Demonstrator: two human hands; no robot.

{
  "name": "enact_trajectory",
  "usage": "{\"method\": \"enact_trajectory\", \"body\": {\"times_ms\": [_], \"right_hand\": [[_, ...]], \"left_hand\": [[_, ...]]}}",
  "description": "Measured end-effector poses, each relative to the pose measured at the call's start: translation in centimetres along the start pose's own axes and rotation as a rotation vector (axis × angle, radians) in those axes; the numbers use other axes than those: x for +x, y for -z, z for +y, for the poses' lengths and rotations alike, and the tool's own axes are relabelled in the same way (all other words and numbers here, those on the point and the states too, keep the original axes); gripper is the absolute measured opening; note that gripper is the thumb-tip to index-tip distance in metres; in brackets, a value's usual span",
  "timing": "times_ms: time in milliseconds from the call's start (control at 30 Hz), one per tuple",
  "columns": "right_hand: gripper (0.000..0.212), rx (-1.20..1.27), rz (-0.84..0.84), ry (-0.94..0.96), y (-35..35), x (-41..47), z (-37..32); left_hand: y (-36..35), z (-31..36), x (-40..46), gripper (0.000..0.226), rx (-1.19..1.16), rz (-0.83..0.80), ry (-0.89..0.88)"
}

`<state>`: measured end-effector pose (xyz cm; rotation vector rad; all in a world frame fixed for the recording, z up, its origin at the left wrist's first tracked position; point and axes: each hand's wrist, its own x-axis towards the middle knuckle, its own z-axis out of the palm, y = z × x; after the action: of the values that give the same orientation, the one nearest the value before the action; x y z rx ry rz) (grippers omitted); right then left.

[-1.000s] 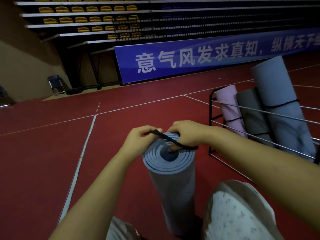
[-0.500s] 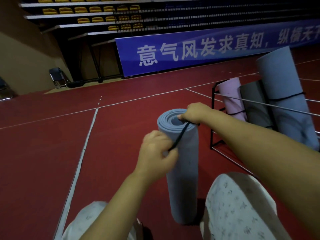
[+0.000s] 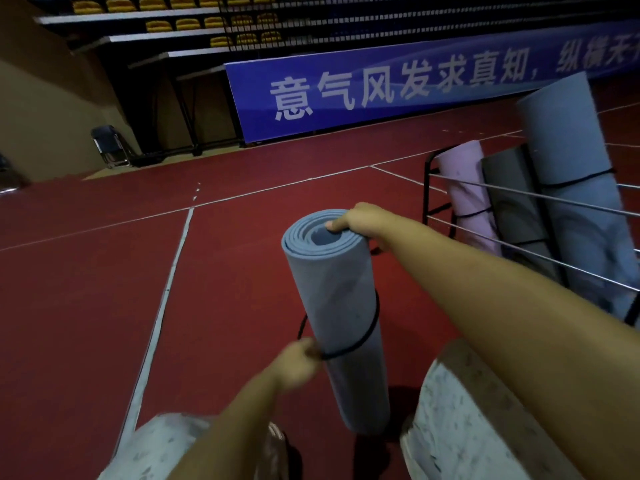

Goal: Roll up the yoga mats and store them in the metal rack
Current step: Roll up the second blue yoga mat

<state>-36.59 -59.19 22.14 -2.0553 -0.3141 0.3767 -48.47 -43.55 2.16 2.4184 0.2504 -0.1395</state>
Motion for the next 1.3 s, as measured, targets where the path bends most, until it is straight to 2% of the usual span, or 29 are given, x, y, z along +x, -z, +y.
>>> {"method": "enact_trajectory", "body": {"times_ms": [67,133,167,200,233,300,333,400,467,600,667,733,800,900,1000,1033,1100,1167,1200,1233,1300], "right_hand": [[0.045,0.284,0.048,-0.038,-0.4,0.8,0.9],[0.035,0.427,0.076,-0.066,-0.1,1.0,1.4],[0.028,0.478,0.073,-0.071,0.2,0.9,1.6],[0.022,0.529,0.055,-0.078,0.3,0.8,1.7],[0.022,0.57,0.026,-0.081,0.3,0.9,1.9],[0.031,0.62,-0.04,-0.066,0.1,1.0,2.3],[0.037,0.645,-0.082,-0.052,-0.2,0.7,2.4],[0.053,0.64,-0.132,-0.015,-0.9,0.2,2.6],[0.057,0.578,-0.08,0.02,-1.3,-0.4,3.1],[0.048,0.57,0.099,-0.046,-0.7,-0.6,6.3],[0.034,0.434,0.109,-0.113,-0.9,-0.5,9.0],[0.02,0.162,0.021,-0.225,-2.4,-0.4,11.9],[0.014,0.059,-0.106,-0.292,-4.8,-0.5,14.4],[0.021,0.088,-0.04,-0.251,-6.6,0.1,16.2],[0.014,-0.206,0.085,-0.175,-6.3,1.2,16.0],[0.02,-0.187,0.185,-0.091,-5.9,1.7,14.9],[0.035,0.125,0.284,0.079,-4.3,2.3,10.4],[0.047,0.416,0.108,0.17,-2.7,3.4,4.8],[0.049,0.483,-0.001,0.174,-2.2,4.1,2.7],[0.047,0.493,-0.064,0.176,-1.9,5.2,1.4],[0.023,0.425,-0.105,0.151,-1.4,8.2,0.2]], "left_hand": [[2.5,2.1,1.2,0.019,-0.452,0.244,0.089],[5.2,4.2,0.7,0.015,-0.924,0.482,0.105],[6.7,5.4,0.1,0.007,-1.121,0.522,0.084],[8.1,6.5,-0.4,0.016,-1.25,0.493,0.046],[9.4,7.6,-1.0,0.038,-1.295,0.408,0.009],[11.4,10.5,-2.2,0.078,-1.179,0.254,-0.035],[11.7,11.9,-2.8,0.085,-1.061,0.211,-0.042],[11.5,13.5,-3.1,0.078,-0.811,0.234,-0.016],[11.6,13.7,-3.0,0.069,-0.713,0.291,0.032],[12.7,12.2,-2.5,0.059,-0.723,0.253,0.083],[13.3,11.7,-2.4,0.057,-0.718,0.249,0.084],[13.5,11.5,-2.4,0.054,-0.7,0.247,0.09],[13.6,11.1,-2.2,0.052,-0.684,0.253,0.092],[14.1,10.6,-1.7,0.051,-0.686,0.254,0.099],[14.5,10.3,-1.2,0.052,-0.648,0.242,0.124],[14.7,10.3,-0.7,0.052,-0.615,0.244,0.116],[15.3,10.6,0.9,0.049,-0.572,0.258,0.107],[15.8,11.0,3.0,0.046,-0.568,0.239,0.137],[16.0,11.1,4.3,0.049,-0.557,0.226,0.15],[16.2,11.3,5.7,0.054,-0.536,0.216,0.163],[17.0,11.2,9.1,0.059,-0.497,0.198,0.183]]}}
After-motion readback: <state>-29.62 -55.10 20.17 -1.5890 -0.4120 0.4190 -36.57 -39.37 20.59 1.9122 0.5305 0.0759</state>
